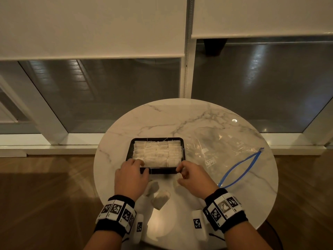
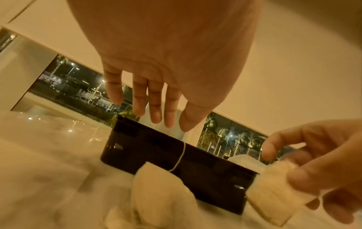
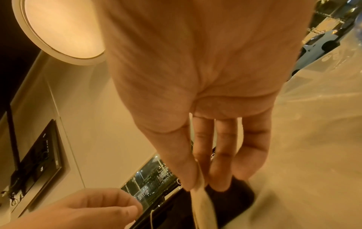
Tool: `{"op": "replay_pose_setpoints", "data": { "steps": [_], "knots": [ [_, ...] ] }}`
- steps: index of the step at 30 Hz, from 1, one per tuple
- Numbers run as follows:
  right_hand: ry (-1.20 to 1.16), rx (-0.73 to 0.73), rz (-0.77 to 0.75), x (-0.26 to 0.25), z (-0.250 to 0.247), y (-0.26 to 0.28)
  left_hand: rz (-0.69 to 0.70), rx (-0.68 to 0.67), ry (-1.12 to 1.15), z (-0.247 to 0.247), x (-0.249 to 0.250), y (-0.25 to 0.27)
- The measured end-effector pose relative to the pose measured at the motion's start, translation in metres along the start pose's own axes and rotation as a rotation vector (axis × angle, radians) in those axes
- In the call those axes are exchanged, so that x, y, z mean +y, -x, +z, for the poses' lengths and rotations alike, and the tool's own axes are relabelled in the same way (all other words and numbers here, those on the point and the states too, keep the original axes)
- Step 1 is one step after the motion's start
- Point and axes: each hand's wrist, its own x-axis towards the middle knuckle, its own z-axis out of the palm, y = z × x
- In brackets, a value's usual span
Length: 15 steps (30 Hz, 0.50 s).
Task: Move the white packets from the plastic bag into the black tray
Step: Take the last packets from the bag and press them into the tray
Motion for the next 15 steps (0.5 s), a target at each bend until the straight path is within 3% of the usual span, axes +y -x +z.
{"op": "replay_pose_setpoints", "data": {
  "steps": [5,15],
  "knots": [
    [-0.101,0.052,-0.027,-0.004,-0.001,-0.004,-0.055,-0.193,-0.160,0.007,-0.003,-0.010],
    [-0.363,0.051,-0.072,-0.014,-0.005,-0.024,-0.033,-0.277,-0.228,0.010,-0.002,-0.017]
  ]
}}
